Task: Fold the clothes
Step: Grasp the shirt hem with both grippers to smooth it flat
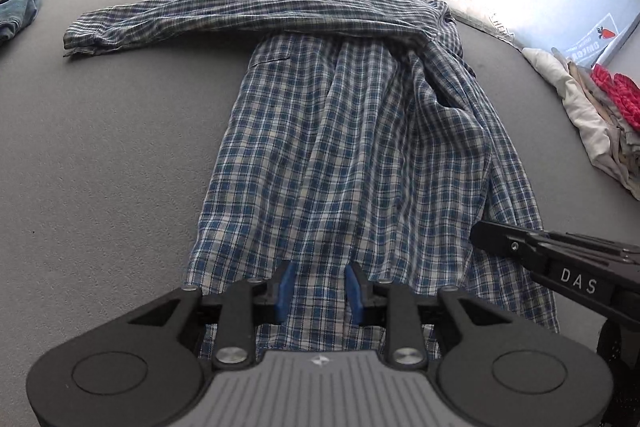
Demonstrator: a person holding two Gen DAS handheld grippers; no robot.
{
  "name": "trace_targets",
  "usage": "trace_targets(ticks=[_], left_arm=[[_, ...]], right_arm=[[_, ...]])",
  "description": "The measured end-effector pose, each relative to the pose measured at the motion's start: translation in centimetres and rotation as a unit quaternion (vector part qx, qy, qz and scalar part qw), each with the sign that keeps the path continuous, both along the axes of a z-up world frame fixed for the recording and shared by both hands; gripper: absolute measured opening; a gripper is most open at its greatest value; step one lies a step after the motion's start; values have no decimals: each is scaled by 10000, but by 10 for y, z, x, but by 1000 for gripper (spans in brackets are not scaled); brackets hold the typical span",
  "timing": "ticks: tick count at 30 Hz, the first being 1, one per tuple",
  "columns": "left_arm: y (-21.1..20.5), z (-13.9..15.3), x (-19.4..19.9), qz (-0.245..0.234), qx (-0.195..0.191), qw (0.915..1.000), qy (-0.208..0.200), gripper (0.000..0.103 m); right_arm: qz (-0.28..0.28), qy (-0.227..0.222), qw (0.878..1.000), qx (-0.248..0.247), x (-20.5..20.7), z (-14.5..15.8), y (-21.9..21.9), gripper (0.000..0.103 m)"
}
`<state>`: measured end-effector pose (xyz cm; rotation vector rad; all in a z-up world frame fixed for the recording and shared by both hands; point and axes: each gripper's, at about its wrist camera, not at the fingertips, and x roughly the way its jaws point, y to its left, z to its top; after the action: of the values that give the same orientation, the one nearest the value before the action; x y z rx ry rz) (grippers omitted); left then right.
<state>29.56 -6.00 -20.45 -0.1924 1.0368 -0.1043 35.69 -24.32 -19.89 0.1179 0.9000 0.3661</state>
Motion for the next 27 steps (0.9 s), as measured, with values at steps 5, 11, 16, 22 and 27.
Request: trace_targets(ticks=[5,11,16,22,27], left_arm=[[-2,0,3,-96,2,10000,-8,38],[-5,0,4,-274,74,9996,-23,45],[-6,-1,4,-336,31,9994,-24,49],[-9,-2,4,-438,12,9990,-27,57],[-14,-3,4,-471,31,9989,-23,64]], right_arm=[[-366,187,9991,-54,2,-12,-17,1],[-258,-40,9993,-255,0,-5,-5,18],[-149,-223,9977,-629,5,-6,10,28],[-8,-390,9941,-1014,9,-9,18,7],[-434,-496,9977,-163,4,8,-9,3]])
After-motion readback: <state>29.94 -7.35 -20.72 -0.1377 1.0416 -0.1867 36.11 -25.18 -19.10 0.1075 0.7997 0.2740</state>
